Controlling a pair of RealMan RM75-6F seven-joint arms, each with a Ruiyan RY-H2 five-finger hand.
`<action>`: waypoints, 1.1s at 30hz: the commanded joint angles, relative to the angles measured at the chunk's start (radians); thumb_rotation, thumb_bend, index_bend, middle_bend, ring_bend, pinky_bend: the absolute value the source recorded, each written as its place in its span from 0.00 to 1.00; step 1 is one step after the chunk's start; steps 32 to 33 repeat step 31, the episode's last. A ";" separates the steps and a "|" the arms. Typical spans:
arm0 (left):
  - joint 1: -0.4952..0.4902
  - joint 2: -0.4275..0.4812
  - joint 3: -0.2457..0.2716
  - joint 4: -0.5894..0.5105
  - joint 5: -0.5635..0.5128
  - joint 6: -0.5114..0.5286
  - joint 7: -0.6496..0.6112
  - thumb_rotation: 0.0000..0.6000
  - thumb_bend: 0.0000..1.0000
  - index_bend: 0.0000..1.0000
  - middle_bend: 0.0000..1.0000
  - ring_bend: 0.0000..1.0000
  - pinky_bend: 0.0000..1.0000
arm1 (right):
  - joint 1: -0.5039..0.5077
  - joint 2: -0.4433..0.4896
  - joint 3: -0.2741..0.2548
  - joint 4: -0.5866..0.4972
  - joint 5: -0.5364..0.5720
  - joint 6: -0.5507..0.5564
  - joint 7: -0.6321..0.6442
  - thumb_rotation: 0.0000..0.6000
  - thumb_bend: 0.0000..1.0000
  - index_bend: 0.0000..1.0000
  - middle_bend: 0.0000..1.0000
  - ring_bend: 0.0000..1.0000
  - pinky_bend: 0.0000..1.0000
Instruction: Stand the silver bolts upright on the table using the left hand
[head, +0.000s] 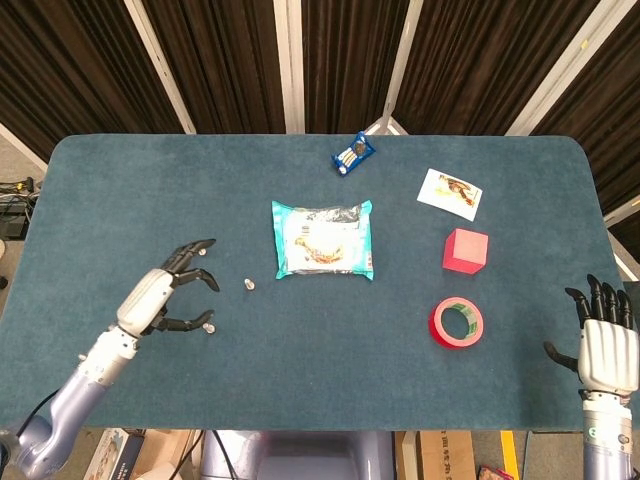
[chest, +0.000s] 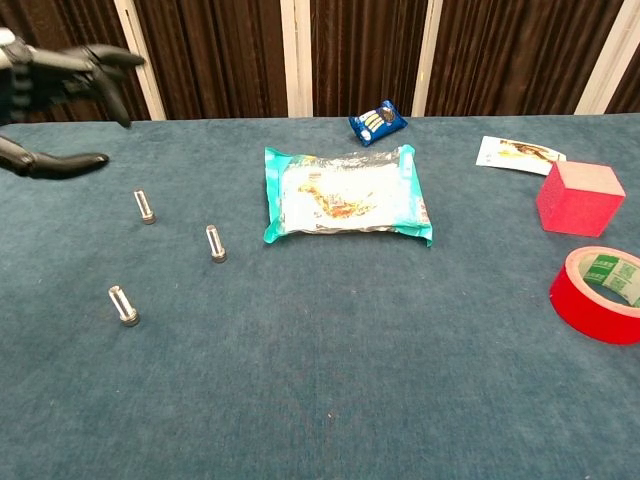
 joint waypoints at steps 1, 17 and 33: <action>0.147 0.084 -0.034 -0.182 -0.078 0.222 0.594 1.00 0.43 0.42 0.03 0.00 0.00 | 0.001 0.010 -0.010 -0.003 -0.020 -0.003 0.006 1.00 0.11 0.25 0.06 0.02 0.00; 0.366 0.173 0.060 -0.175 -0.197 0.346 0.613 1.00 0.43 0.38 0.04 0.00 0.00 | 0.001 0.088 -0.060 -0.018 -0.155 0.007 0.064 1.00 0.11 0.25 0.06 0.02 0.00; 0.386 0.141 0.068 -0.098 -0.178 0.313 0.549 1.00 0.43 0.23 0.00 0.00 0.00 | -0.003 0.120 -0.068 -0.031 -0.182 0.014 0.092 1.00 0.11 0.19 0.06 0.00 0.00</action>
